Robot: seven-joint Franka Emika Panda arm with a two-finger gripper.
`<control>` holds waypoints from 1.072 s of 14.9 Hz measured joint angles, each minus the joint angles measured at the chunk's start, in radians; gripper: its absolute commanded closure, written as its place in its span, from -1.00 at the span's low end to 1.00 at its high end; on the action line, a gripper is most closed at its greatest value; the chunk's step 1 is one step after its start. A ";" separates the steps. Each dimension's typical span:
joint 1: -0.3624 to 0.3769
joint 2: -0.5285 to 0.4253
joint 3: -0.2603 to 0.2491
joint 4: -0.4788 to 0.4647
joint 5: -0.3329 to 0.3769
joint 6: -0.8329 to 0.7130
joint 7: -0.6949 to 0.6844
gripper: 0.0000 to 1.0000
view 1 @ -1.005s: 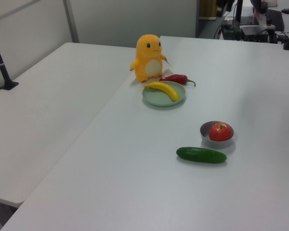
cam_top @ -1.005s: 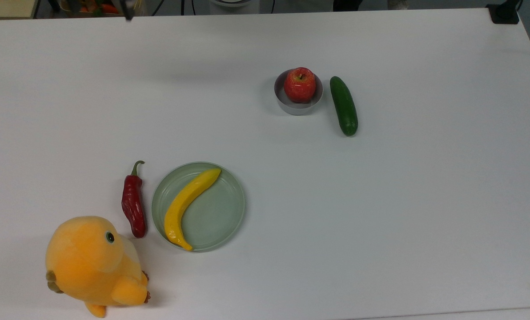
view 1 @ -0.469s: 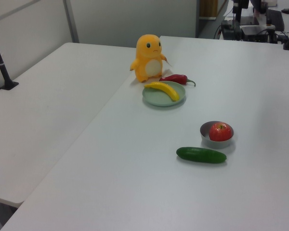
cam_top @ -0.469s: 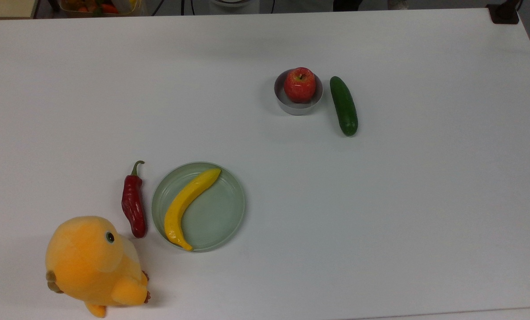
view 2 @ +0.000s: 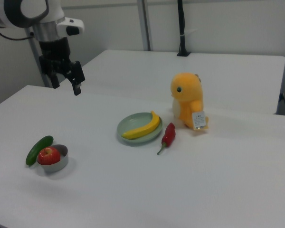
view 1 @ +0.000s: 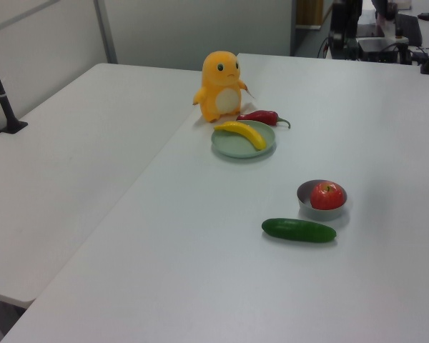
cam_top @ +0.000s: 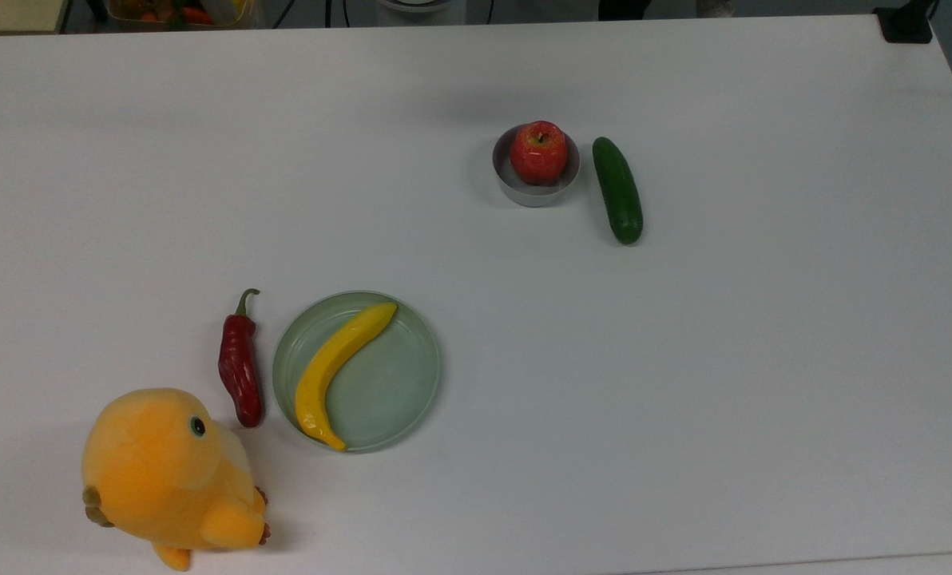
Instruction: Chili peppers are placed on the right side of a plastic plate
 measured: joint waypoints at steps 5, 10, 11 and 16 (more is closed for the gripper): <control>0.013 0.002 0.017 -0.024 -0.004 0.079 -0.070 -1.00; 0.039 0.003 -0.041 -0.028 -0.004 0.092 -0.131 -1.00; 0.076 0.004 -0.079 -0.029 -0.004 0.092 -0.143 -1.00; 0.133 0.010 -0.122 -0.030 -0.004 0.092 -0.155 -1.00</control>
